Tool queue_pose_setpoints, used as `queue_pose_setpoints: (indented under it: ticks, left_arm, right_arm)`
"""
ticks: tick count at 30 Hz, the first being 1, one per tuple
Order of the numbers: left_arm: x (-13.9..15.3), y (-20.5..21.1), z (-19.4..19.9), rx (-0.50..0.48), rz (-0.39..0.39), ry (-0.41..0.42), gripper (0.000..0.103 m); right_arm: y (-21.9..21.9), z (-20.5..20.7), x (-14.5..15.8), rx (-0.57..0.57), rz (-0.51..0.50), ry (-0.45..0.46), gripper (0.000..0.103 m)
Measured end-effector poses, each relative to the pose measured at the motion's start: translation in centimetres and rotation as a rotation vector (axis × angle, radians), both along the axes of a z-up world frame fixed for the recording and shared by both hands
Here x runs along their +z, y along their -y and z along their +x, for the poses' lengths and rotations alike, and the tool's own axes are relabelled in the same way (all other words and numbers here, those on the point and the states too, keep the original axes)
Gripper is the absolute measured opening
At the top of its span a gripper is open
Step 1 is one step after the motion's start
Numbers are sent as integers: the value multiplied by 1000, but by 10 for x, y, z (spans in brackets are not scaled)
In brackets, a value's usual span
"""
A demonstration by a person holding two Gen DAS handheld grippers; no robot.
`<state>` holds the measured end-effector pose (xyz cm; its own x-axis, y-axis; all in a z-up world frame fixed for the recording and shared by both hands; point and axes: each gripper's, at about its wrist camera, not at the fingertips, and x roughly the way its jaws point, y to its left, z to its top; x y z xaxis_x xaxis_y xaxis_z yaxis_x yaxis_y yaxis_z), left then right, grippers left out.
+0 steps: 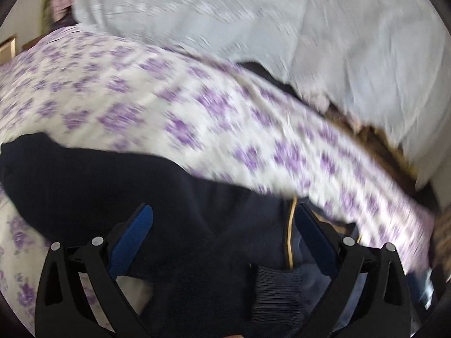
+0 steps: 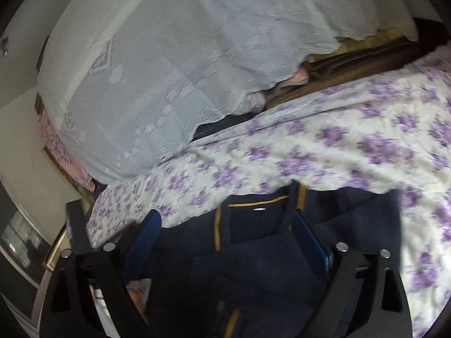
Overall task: Fold small clothes
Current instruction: 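Carry the sleeve cuff across the cardigan body with the right gripper, then release the sleeve on the body while the left gripper grasps the other sleeve cuff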
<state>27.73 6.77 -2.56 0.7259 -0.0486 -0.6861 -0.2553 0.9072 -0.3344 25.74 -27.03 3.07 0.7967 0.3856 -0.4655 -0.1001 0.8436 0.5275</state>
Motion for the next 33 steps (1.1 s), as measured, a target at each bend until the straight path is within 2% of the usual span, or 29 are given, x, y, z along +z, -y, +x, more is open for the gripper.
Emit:
queue_pose_setpoints:
  ticks: [2,5,6,7,9,10,12,13,14,15,17,18,20,22,23,25,26,27,29,31,33]
  left_arm:
    - [11,0,-4,-24,-33,19,98]
    - [10,30,-3,-182,-52,-3,98]
    - [3,49,0,-272,-64,-24,98]
    - [-4,61,0,-323,-66,-42,98]
    - [-26,89,5,-414,-31,-102,98]
    - [-43,106,9,-450,34,-148,98]
    - [-60,120,15,-428,177,-194,98]
    - [-67,124,17,-415,250,-208,99]
    - [-67,124,16,-416,258,-202,99]
    - [-64,123,15,-405,252,-200,99]
    - [-58,116,12,-360,248,-193,99]
    - [-53,114,9,-343,236,-176,98]
    - [-36,108,3,-368,170,-122,98]
    - [-32,109,1,-391,157,-111,99]
    - [-35,113,2,-391,172,-121,99]
    - [-56,118,10,-377,239,-208,99]
    - [-70,118,17,-377,257,-254,99]
    - [-70,119,14,-378,272,-233,99]
    - [-59,122,10,-369,296,-226,99]
    - [-47,118,7,-359,258,-174,99]
    - [-42,113,5,-357,233,-154,99]
  right_arm:
    - [30,-4,-7,-11,75,-19,96]
    - [75,-7,-28,-46,235,-69,96]
    - [87,-4,-37,-45,295,-85,96]
    - [97,-1,-45,-43,345,-99,96]
    - [110,8,-64,-34,422,-135,96]
    - [117,13,-75,-42,440,-164,96]
    - [131,19,-94,-145,384,-209,92]
    - [138,19,-100,-181,365,-201,84]
    - [144,20,-103,-212,347,-211,80]
    - [148,20,-101,-225,354,-220,81]
    - [145,12,-89,-209,366,-187,87]
    - [138,7,-80,-188,346,-172,88]
    - [120,0,-66,-122,315,-160,89]
    - [96,-10,-61,-24,328,-161,94]
    - [87,-11,-64,13,332,-180,94]
    - [71,-12,-83,69,315,-264,93]
    - [70,-14,-94,62,299,-289,90]
    - [73,-17,-101,58,300,-275,82]
    - [79,-21,-94,28,312,-284,80]
    - [85,-24,-79,-29,313,-244,96]
    - [91,-16,-64,-56,294,-182,97]
